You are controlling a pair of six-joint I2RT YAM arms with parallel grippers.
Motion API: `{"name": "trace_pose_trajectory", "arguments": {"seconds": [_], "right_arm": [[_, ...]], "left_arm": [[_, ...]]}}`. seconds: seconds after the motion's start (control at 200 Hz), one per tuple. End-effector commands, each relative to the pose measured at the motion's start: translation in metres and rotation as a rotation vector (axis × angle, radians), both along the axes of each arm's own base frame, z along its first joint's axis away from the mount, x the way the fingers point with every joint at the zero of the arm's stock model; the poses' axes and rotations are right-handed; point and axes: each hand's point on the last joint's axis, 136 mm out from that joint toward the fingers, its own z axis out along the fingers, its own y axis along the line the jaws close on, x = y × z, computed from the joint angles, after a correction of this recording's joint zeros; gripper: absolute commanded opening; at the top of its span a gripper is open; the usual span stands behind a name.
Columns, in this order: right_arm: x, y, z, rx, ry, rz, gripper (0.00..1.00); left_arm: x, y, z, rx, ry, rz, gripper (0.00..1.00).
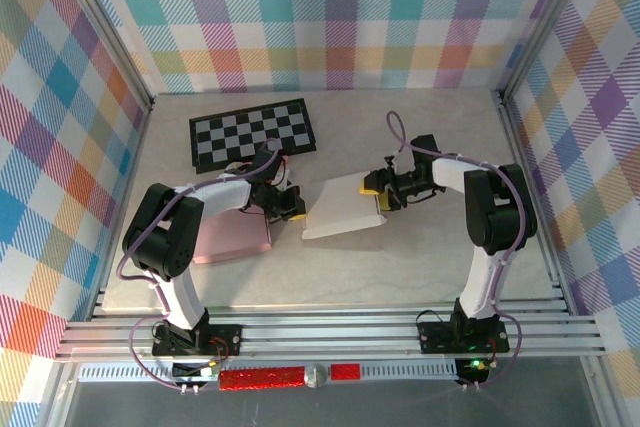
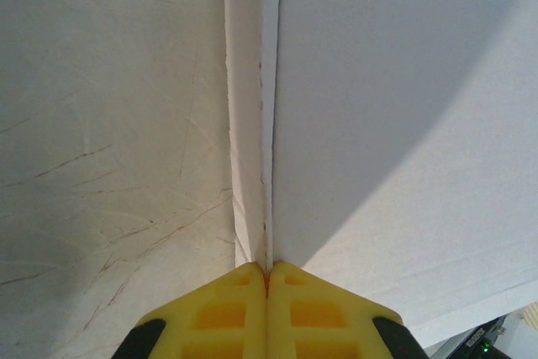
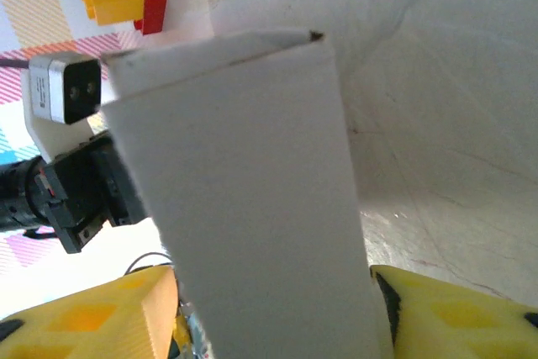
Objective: Fold the paper box
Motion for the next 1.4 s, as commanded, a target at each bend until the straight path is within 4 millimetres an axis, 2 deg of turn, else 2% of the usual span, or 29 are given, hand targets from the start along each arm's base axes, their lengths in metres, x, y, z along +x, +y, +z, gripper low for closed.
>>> {"name": "trace_pose_trajectory", "arguments": {"seconds": [0.0, 0.37, 0.485, 0.59, 0.72, 0.87, 0.99, 1.13, 1.275, 1.345, 1.395], "right_arm": [[0.000, 0.010, 0.022, 0.083, -0.016, -0.005, 0.56], [-0.005, 0.009, 0.028, 0.084, 0.061, -0.066, 0.40], [-0.006, 0.008, 0.027, 0.080, 0.109, -0.078, 0.37], [-0.008, 0.008, 0.024, 0.077, 0.178, -0.089, 0.33], [-0.011, 0.004, 0.026, 0.086, 0.247, -0.119, 0.32], [-0.013, -0.008, 0.029, 0.102, 0.365, -0.174, 0.30], [-0.016, -0.016, 0.033, 0.120, 0.476, -0.214, 0.28], [-0.019, -0.023, 0.042, 0.135, 0.566, -0.241, 0.27], [-0.027, -0.027, 0.046, 0.147, 0.703, -0.265, 0.25], [-0.029, -0.029, 0.045, 0.140, 0.748, -0.276, 0.25], [-0.030, -0.029, 0.045, 0.144, 0.770, -0.277, 0.25]], "left_arm": [[-0.002, 0.018, -0.019, 0.081, 0.049, 0.038, 0.05], [0.018, 0.010, 0.010, 0.047, -0.037, 0.031, 0.14], [0.027, 0.008, 0.034, 0.039, -0.133, 0.021, 0.19], [0.033, -0.001, 0.068, 0.016, -0.294, -0.054, 0.28], [0.020, -0.024, 0.110, -0.025, -0.528, -0.264, 0.34], [-0.013, -0.045, 0.138, -0.033, -0.719, -0.515, 0.36], [-0.044, -0.053, 0.139, 0.031, -0.764, -0.728, 0.41], [-0.062, -0.059, 0.130, 0.145, -0.790, -0.928, 0.50], [-0.065, -0.060, 0.117, 0.278, -0.827, -1.061, 0.52], [-0.063, -0.061, 0.113, 0.319, -0.850, -1.104, 0.64], [-0.061, -0.060, 0.108, 0.363, -0.864, -1.129, 0.67]]}}
